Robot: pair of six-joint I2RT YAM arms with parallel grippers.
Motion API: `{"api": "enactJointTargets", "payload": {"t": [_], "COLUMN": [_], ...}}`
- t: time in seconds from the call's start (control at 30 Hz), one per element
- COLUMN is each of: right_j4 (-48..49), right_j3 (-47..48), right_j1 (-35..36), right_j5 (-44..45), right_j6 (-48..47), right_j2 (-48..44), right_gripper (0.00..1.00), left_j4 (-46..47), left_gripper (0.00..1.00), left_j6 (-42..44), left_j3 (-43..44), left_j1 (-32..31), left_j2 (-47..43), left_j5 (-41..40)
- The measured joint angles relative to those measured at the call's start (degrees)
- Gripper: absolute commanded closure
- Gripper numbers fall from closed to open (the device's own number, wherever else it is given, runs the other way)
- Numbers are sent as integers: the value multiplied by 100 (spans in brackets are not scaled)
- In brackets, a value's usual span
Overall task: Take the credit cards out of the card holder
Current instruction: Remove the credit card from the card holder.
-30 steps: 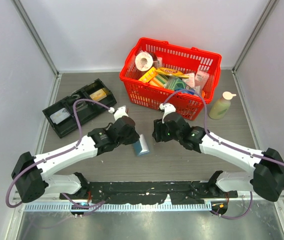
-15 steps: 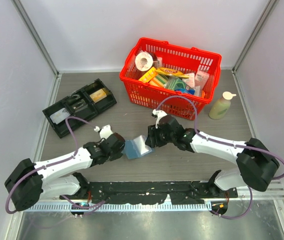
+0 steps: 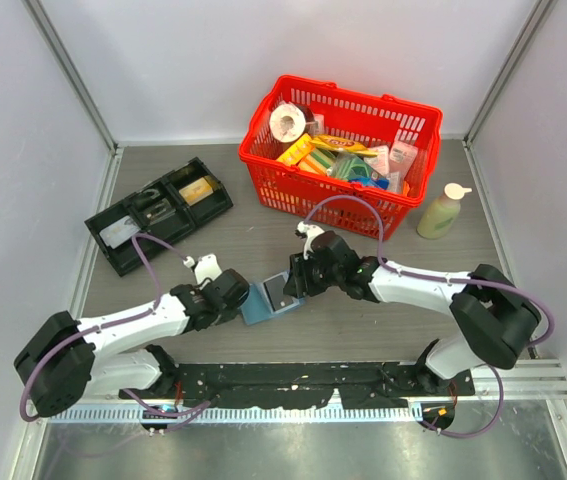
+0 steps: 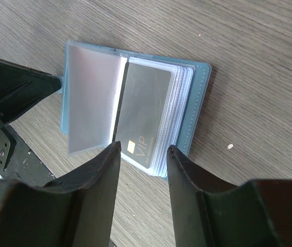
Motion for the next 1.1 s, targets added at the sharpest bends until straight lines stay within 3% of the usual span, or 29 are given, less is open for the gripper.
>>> {"api": "enactJointTargets", "payload": {"t": [0.17, 0.43, 0.53, 0.6, 0.83, 1.1], "right_j4": [83, 42, 20, -9, -306, -227], "right_j3": [-15, -118, -118, -118, -114, 129], "right_j1": [-26, -28, -28, -28, -28, -28], "right_j5": [26, 94, 136, 177, 269, 122], "right_j6": [-20, -98, -151, -186, -238, -221], "right_j2": [109, 302, 302, 297, 125, 116], "right_gripper": [61, 61, 62, 61, 61, 61], "left_j4": [0, -157, -507, -745, -1217, -697], "left_gripper": [96, 64, 44, 37, 35, 36], "left_j6": [-2, -44, -83, -72, -7, 166], "left_j3": [2, 57, 271, 498, 1532, 2175], "left_j1": [0, 0, 0, 0, 0, 0], "left_j2": [33, -76, -481, -822, -1735, -1080], "left_j5": [-24, -33, -96, -166, -236, 428]}}
